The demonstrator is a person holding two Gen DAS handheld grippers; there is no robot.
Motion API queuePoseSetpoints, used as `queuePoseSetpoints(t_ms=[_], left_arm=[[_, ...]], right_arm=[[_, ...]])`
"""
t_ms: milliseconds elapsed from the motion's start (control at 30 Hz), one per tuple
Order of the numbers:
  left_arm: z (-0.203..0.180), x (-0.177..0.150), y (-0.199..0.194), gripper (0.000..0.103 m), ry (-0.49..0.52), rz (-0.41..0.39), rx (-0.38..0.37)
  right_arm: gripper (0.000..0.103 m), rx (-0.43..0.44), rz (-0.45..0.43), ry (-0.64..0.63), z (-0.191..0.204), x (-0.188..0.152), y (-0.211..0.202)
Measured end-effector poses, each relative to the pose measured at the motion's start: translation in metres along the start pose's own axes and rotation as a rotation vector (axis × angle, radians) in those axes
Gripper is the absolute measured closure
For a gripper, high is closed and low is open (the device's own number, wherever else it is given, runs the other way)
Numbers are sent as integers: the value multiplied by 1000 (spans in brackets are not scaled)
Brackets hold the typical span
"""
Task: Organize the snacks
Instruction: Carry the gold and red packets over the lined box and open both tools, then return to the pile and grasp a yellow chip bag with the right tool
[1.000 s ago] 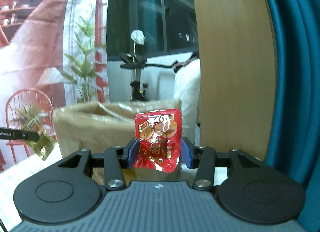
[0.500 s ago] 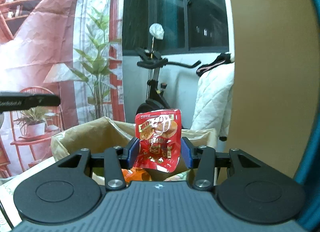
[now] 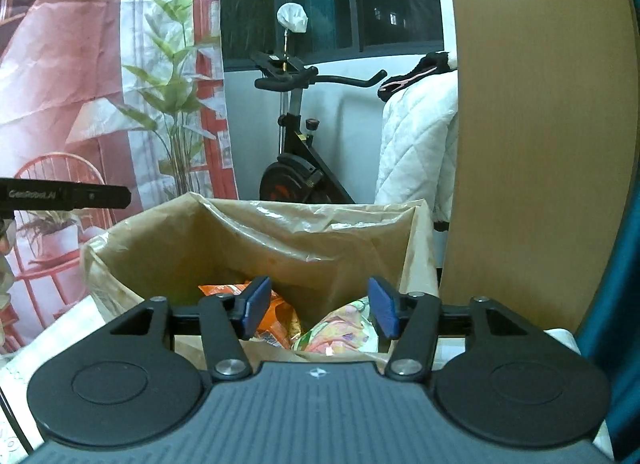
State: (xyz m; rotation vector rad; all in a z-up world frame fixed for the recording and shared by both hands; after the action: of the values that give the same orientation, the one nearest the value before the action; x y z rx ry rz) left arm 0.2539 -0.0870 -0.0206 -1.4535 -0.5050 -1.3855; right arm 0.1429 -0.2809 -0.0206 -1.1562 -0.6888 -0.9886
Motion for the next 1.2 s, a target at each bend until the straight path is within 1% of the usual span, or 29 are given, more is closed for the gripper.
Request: queuePoseSetpoints(t_ms=[33,167,233,367,500,567,633,733,800,867,967,1000,1100,1167,1200], left_arm=[[1,1,-3,56,1,3,-3],[0,-6,-21,56,8,0,-27],[-4,-15,-31,56,20,3,-39],[-13,-45,-45,56,41,41,-77],[-18,-85,-49,56,16,101,-105],[-21,-108,-44,56,11,147,-116],[-23,-129,-36,56,-12,184,-142],[-28,-155,-22,56,-31,219,-180],[-34,-169,-10,56,-18,253,-207],[-41,-179,2,56,30,263,-242],[-50,-189,16,56,105,284,-264],[-52,-194,22,56,113,296,-273],[-47,-201,41,55,78,329,-305],[-43,-204,50,51,57,342,-323],[-47,-205,49,44,53,347,-334]], right_arm=[[42,2,-1,-1,0,0,-3],[41,22,-16,7,0,-2,-19],[41,38,-34,10,1,-5,-31],[41,65,-53,21,3,-18,-51],[41,62,-62,47,-2,-38,-65],[41,50,-60,72,-7,-51,-67],[41,36,-45,102,-13,-66,-67],[41,0,8,145,-25,-90,-61],[41,-23,41,173,-32,-103,-55],[41,-29,68,213,-40,-113,-52],[41,-44,87,245,-52,-119,-49],[41,-47,91,251,-55,-120,-49],[41,-50,100,255,-59,-123,-49],[41,-47,105,255,-59,-125,-49],[41,-45,107,255,-59,-126,-48]])
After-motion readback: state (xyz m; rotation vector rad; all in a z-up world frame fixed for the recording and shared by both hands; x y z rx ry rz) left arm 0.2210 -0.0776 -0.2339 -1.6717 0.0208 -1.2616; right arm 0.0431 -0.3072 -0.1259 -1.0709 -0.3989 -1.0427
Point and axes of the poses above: each gripper's, at about its wrist camera, not at the fingertips, and y roughly the way its jaws point, z to its left, x to its top, the point moved 4 cm from there along y, roughly the way its jaws point, and after that the axes turned 14 degrees about y, right-handed, at the moved point
